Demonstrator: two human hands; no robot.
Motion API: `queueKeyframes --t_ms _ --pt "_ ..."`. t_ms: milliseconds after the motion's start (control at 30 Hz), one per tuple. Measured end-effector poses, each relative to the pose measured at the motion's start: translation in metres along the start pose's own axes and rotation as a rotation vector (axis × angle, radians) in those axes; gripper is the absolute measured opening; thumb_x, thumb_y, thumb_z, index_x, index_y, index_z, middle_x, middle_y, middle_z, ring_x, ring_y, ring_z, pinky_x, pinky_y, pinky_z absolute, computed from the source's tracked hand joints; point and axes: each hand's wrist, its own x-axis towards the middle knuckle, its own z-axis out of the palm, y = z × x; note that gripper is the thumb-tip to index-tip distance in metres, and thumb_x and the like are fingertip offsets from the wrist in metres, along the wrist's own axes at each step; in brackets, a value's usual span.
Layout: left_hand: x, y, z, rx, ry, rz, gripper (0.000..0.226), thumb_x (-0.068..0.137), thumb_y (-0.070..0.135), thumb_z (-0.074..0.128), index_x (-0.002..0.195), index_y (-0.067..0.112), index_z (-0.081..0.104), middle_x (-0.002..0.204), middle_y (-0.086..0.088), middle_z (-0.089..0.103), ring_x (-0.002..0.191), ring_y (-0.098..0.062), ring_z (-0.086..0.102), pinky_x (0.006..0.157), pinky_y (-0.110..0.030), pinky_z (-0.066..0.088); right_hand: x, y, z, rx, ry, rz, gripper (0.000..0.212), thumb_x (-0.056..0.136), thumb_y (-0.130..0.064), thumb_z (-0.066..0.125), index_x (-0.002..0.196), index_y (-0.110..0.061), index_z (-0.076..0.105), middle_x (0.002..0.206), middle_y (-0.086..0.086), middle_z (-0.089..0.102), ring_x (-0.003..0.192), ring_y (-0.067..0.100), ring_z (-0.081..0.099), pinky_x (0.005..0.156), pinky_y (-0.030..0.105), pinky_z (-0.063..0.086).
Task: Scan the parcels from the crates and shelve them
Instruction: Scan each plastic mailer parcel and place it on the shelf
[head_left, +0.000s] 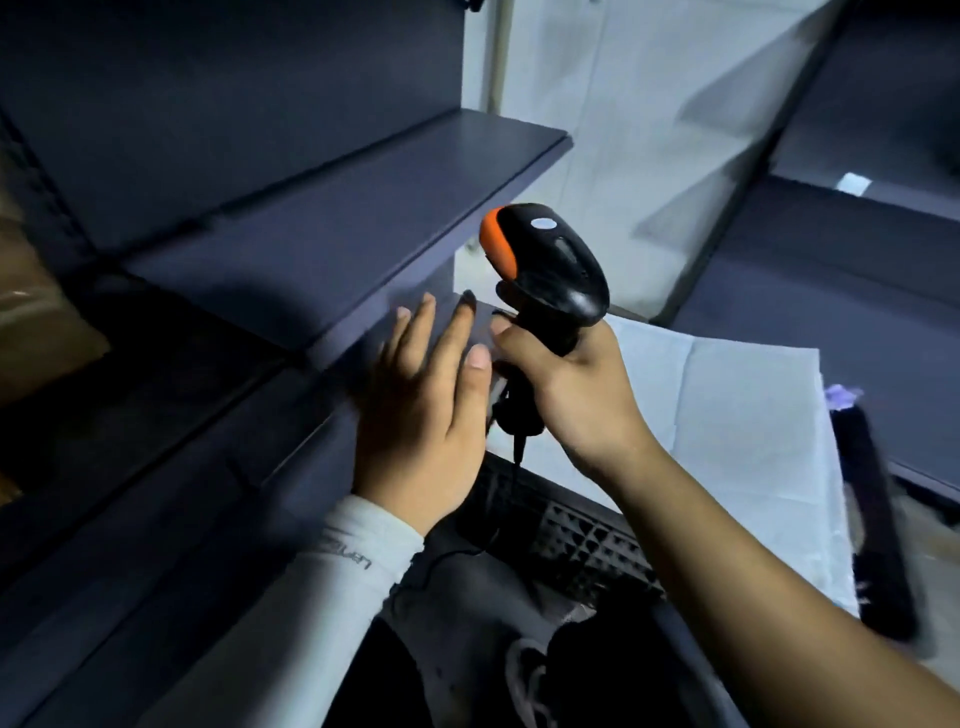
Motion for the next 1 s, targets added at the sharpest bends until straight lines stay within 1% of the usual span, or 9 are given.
queueKeyframes --t_ms 100,167,233,367,500,600,767,900,1000 --pt "-0.011 0.027 0.035 -0.052 -0.056 0.039 0.061 0.104 0.05 0.027 0.157 0.025 0.044 0.166 -0.015 0.033 0.157 -0.035 0.022 0.127 -0.042 0.016 -0.021 -0.003 -0.043 -0.002 0.052 0.044 0.006 0.097 -0.013 0.07 0.095 -0.009 0.065 0.093 0.019 0.065 0.074 0.029 0.059 0.074 0.07 0.055" --pt "-0.02 0.042 0.06 0.018 -0.074 0.107 0.059 0.103 0.042 0.033 0.155 0.021 0.047 0.162 -0.02 0.039 0.153 -0.043 0.029 0.124 -0.051 0.023 -0.035 -0.005 -0.072 -0.003 0.08 0.065 0.009 0.099 -0.008 0.066 0.096 -0.003 0.059 0.096 0.023 0.061 0.062 0.031 0.052 0.057 0.062 0.052" --pt "-0.028 0.057 0.081 0.093 -0.111 0.158 0.059 0.101 0.041 0.039 0.153 0.015 0.05 0.159 -0.023 0.043 0.148 -0.048 0.035 0.121 -0.059 0.03 -0.047 -0.007 -0.097 -0.018 0.124 0.052 0.01 0.099 -0.006 0.065 0.101 -0.001 0.057 0.1 0.023 0.059 0.06 0.029 0.051 0.053 0.047 0.048" --pt "-0.043 0.09 0.103 0.234 -0.23 0.226 0.064 0.102 0.058 0.038 0.156 0.025 0.046 0.161 -0.017 0.042 0.15 -0.04 0.035 0.122 -0.054 0.032 -0.066 -0.006 -0.145 -0.081 0.197 0.038 0.01 0.095 -0.011 0.068 0.102 -0.004 0.064 0.082 0.014 0.063 0.072 0.017 0.057 0.071 0.051 0.054" --pt "-0.037 0.119 0.115 0.259 -0.401 0.161 0.065 0.104 0.061 0.038 0.163 0.041 0.021 0.173 -0.006 0.015 0.16 -0.027 0.008 0.13 -0.041 0.007 -0.08 -0.006 -0.182 -0.096 0.298 0.055 0.018 0.095 -0.01 0.067 0.105 -0.024 0.065 0.08 -0.016 0.065 0.079 0.004 0.062 0.091 0.048 0.059" --pt "-0.037 0.132 0.126 0.267 -0.49 0.182 0.07 0.103 0.062 0.043 0.164 0.044 0.013 0.175 -0.003 0.005 0.161 -0.023 -0.001 0.13 -0.043 0.003 -0.091 -0.005 -0.201 -0.149 0.369 0.082 0.019 0.093 -0.014 0.068 0.098 -0.031 0.062 0.092 0.004 0.068 0.081 0.022 0.065 0.083 0.049 0.059" --pt "-0.035 0.134 0.155 0.283 -0.651 0.226 0.084 0.096 0.068 0.05 0.163 0.048 0.004 0.175 0.001 -0.003 0.161 -0.021 -0.006 0.13 -0.046 0.004 -0.103 0.002 -0.22 -0.232 0.465 0.146 0.026 0.09 -0.019 0.067 0.113 -0.029 0.064 0.114 0.005 0.066 0.102 0.031 0.066 0.087 0.06 0.057" --pt "-0.037 0.13 0.184 0.312 -0.794 0.265 0.103 0.084 0.077 0.059 0.161 0.051 -0.005 0.175 -0.001 -0.004 0.161 -0.026 -0.004 0.129 -0.05 0.006 -0.108 0.011 -0.233 -0.283 0.522 0.206 0.023 0.091 -0.017 0.067 0.114 -0.023 0.064 0.113 0.008 0.066 0.081 0.024 0.064 0.078 0.061 0.06" --pt "-0.041 0.128 0.203 0.313 -0.876 0.266 0.115 0.076 0.083 0.064 0.158 0.056 -0.011 0.175 0.0 -0.006 0.16 -0.027 -0.008 0.129 -0.05 0.003 -0.112 0.016 -0.241 -0.337 0.557 0.237 0.019 0.088 -0.022 0.068 0.106 -0.021 0.062 0.113 0.009 0.062 0.084 0.04 0.068 0.069 0.056 0.058"
